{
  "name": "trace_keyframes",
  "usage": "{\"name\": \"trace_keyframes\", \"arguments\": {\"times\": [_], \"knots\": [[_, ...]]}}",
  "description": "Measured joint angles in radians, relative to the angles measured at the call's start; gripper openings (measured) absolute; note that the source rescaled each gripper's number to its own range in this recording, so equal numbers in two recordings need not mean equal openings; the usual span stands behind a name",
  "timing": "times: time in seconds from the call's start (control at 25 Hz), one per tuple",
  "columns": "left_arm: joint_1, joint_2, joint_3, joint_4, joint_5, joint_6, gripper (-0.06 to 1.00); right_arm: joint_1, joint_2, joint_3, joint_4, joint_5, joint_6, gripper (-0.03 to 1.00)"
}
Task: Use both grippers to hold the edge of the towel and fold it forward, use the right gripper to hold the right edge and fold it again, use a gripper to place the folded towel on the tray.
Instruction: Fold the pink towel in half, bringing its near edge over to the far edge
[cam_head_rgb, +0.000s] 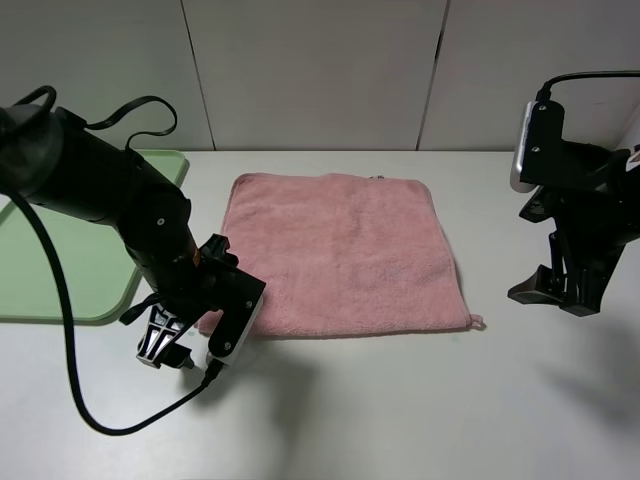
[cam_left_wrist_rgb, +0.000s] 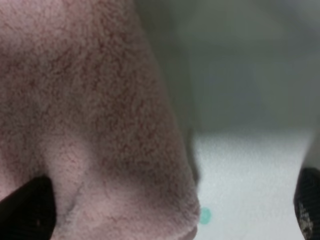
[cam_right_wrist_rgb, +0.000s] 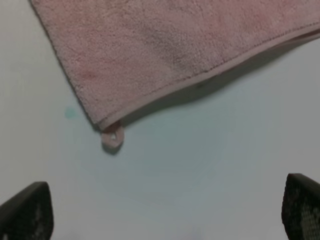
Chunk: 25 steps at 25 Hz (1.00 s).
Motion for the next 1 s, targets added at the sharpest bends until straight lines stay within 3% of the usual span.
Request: {"name": "trace_keyframes", "arguments": {"times": [0.16,0.52,1.0], "knots": [[0.000,0.000,0.000,0.000,0.000,0.000,0.94,0.000,0.000,0.000,0.014,0.003,-0.054,1.00],[0.000,0.000,0.000,0.000,0.000,0.000,0.94,0.000,0.009,-0.001,0.160,0.002,-0.237,1.00],[0.000,0.003,-0.003,0.000,-0.003,0.000,0.94,0.000,0.212,-0.001,0.208,-0.041,-0.262,1.00]]}}
